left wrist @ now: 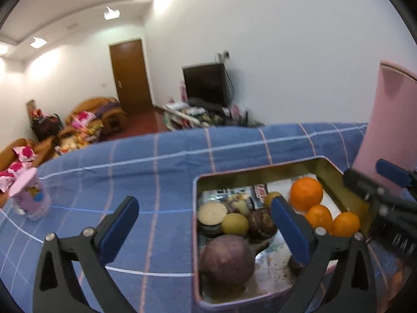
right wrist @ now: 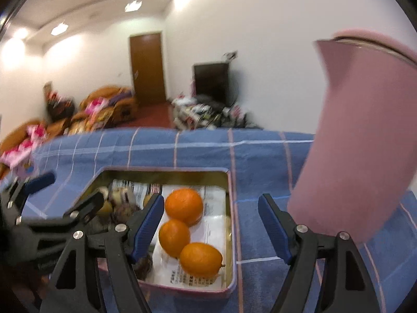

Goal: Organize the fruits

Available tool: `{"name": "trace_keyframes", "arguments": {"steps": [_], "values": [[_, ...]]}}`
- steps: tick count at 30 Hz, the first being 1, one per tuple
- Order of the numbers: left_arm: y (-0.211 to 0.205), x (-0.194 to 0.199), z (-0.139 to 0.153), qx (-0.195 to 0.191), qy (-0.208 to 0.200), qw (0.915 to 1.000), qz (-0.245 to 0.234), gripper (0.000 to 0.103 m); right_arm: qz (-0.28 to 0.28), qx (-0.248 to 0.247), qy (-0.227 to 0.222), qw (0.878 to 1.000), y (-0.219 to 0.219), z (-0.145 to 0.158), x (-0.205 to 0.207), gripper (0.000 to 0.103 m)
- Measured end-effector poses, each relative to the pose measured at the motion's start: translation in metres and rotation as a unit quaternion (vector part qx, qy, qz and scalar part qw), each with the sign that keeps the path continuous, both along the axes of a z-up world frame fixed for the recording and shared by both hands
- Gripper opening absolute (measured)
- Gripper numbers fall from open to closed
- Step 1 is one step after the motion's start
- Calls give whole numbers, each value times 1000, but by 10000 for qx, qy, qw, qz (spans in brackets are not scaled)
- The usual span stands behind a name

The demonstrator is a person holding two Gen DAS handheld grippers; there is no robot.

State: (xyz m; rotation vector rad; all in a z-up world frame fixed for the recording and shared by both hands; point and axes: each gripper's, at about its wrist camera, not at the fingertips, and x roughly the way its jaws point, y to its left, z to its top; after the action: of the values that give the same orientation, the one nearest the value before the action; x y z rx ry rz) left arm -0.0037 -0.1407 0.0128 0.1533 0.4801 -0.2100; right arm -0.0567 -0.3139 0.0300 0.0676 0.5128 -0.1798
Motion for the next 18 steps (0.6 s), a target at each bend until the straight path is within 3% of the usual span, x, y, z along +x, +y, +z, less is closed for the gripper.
{"name": "trace_keyframes", "arguments": {"steps": [6,18], "values": [[19,-22,9,-215,-538,9980,251,103,-215,201,-499,9983,9,8,-16,76],[42,-37,10,-574,-599,9957,413,103,-168,-167,-838,9962,39,7,-39,76]]}}
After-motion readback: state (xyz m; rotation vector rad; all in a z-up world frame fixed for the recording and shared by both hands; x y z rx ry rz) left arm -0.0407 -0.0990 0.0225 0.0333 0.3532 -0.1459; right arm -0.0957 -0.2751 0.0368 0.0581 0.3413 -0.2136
